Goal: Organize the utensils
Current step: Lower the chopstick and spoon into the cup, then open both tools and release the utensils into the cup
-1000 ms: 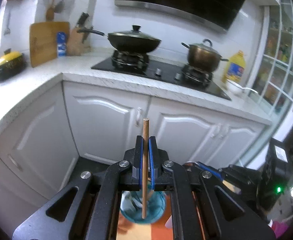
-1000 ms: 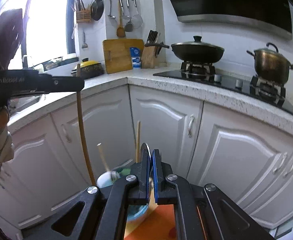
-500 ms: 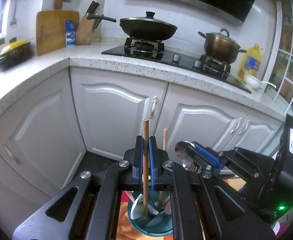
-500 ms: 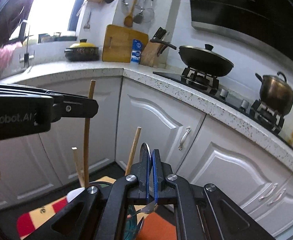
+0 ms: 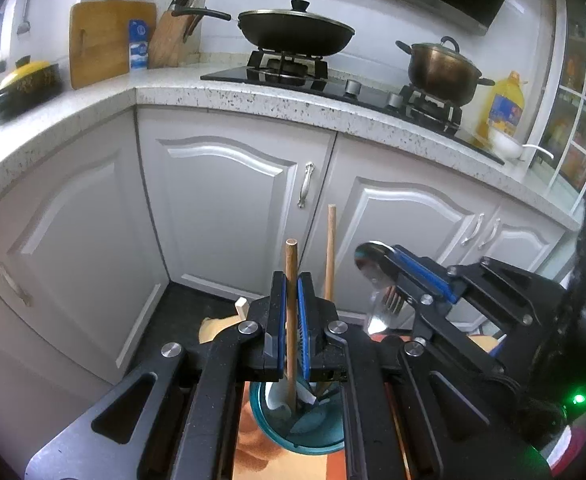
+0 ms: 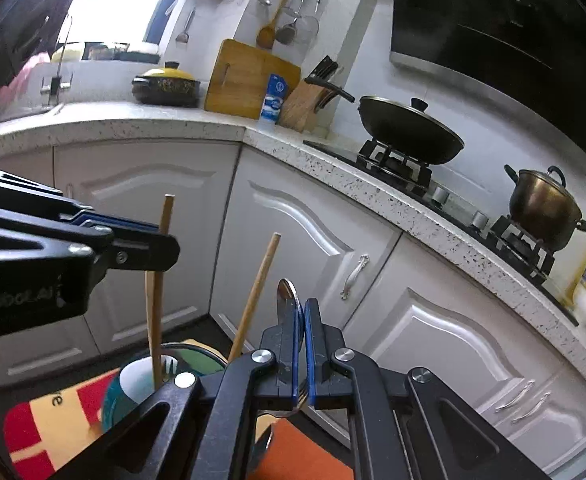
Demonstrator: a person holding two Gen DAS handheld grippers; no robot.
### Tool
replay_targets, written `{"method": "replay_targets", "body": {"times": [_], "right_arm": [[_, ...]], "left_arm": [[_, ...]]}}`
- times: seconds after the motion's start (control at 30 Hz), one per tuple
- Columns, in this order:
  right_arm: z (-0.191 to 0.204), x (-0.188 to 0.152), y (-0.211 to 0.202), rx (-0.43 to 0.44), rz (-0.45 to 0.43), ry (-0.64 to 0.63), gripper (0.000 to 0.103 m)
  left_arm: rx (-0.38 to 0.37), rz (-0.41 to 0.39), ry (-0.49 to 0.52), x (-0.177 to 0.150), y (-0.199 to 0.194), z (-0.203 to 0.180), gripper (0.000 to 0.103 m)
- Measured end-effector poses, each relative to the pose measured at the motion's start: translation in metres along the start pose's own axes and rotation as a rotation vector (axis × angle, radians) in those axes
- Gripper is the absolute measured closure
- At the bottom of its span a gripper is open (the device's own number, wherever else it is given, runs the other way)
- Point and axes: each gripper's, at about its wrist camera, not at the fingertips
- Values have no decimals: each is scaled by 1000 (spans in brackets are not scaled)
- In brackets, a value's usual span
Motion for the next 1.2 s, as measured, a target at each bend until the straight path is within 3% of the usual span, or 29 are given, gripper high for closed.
{"method": "replay_targets", "body": {"times": [0.37, 0.53, 0.57, 0.67, 0.77, 0.9, 1.2], "right_arm": [[3, -28, 21, 167, 196, 84, 100], [-18, -29, 3, 237, 176, 210, 95], [-23, -28, -1, 247, 170, 230, 92], [-34, -26, -13, 241, 161, 268, 81], [-40, -26, -22, 235, 155, 281, 79], [-42, -31, -31, 232, 162, 301, 77], [-34, -43, -50, 223, 177, 306, 70]], "left_arm": [[-12, 40, -7, -6, 5, -2, 99], [-17, 68, -25, -9, 6, 1, 97], [-15, 71, -30, -10, 6, 2, 93], [-23, 76, -51, -11, 3, 4, 77], [-23, 80, -47, -11, -1, 2, 75], [-21, 76, -43, -14, -8, -2, 65], [28, 52, -17, -23, -28, -14, 60]]}}
Point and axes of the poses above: each gripper's, at about its wrist camera, not at the fingertips, and y roughly the way its jaws point, z to its left, x to its top, and after that the axes turned 6 degrees about y, right-handed
